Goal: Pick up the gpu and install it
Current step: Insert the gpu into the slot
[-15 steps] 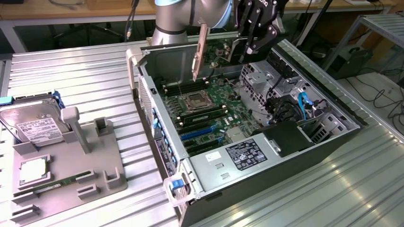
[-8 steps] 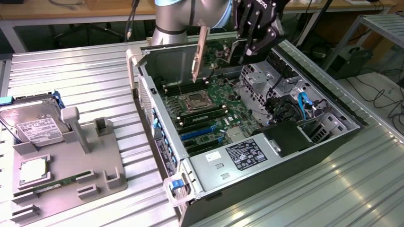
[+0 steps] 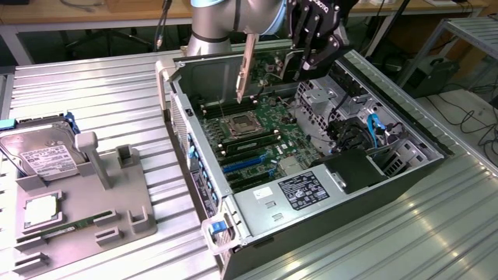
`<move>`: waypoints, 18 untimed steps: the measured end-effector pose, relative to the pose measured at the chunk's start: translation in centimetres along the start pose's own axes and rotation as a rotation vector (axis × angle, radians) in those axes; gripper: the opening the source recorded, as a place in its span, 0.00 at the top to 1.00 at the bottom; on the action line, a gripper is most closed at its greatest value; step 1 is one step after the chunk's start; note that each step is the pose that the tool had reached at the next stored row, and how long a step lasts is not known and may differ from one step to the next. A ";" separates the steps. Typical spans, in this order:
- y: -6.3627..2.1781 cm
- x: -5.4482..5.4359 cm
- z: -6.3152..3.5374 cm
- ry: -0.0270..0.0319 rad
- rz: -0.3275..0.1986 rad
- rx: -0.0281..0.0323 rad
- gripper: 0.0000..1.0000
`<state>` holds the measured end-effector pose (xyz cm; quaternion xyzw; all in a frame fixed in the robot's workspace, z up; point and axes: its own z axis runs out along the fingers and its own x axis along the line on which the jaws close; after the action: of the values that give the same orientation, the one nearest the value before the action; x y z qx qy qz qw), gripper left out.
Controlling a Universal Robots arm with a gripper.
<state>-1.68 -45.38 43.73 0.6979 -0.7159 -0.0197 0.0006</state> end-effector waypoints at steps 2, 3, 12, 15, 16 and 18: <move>0.00 0.0 0.08 0.0000 0.000 0.0000 0.72; 0.00 0.0 0.12 0.0000 0.000 0.0000 0.72; 0.02 0.0 0.54 0.0000 0.000 0.0000 0.72; 0.01 0.0 0.73 0.0001 0.000 0.0000 0.72; 0.01 0.0 0.83 0.0000 0.000 0.0000 0.72; 0.00 0.0 0.93 0.0000 0.000 0.0000 0.72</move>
<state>-1.71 -45.38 42.79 0.6979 -0.7159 -0.0197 0.0006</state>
